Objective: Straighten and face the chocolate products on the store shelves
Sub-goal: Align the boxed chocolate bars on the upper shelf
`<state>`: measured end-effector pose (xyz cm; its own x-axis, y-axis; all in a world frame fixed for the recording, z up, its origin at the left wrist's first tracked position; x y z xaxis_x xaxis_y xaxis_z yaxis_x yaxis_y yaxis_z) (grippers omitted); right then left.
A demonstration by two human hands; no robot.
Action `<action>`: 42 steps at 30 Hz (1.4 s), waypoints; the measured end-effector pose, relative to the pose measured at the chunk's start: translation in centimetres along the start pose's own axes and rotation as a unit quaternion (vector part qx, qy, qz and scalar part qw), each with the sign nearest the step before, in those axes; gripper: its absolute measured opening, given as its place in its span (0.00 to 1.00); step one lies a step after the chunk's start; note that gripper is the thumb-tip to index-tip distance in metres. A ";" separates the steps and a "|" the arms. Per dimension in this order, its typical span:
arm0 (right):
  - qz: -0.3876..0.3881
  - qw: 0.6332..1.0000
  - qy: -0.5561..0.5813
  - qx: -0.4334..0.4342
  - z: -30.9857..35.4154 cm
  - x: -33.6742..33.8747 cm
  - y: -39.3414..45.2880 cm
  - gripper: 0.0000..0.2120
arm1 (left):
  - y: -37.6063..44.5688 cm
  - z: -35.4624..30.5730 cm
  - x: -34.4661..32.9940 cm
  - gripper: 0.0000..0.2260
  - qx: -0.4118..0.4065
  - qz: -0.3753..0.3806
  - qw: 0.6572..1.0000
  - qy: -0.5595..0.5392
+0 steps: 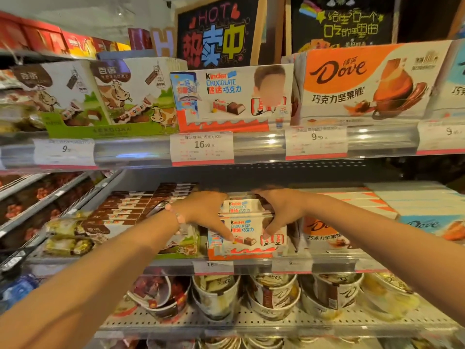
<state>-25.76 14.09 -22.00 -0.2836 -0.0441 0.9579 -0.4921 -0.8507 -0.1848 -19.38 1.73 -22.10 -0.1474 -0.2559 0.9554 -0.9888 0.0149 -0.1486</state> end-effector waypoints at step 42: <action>-0.013 0.989 0.088 -0.117 -1.8 1.3 3.4 0.12 | -0.3 -1.1 0.7 0.33 -0.090 -0.067 0.993 0.034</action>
<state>-29.28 12.07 -21.81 -0.3969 0.0864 0.9138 -0.6722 -0.7053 -0.2252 -19.23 2.59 -21.11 -0.0104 -0.2007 0.9796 -0.9870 0.1594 0.0222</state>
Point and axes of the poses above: each hand's wrist, its own y-axis towards the middle knuckle, its own x-axis out of the back of the hand, z = x × y, the point moved 8 cm from there along y, towards the middle knuckle, and after that the axes turned 1 degree about -y, right-handed, at the moved point
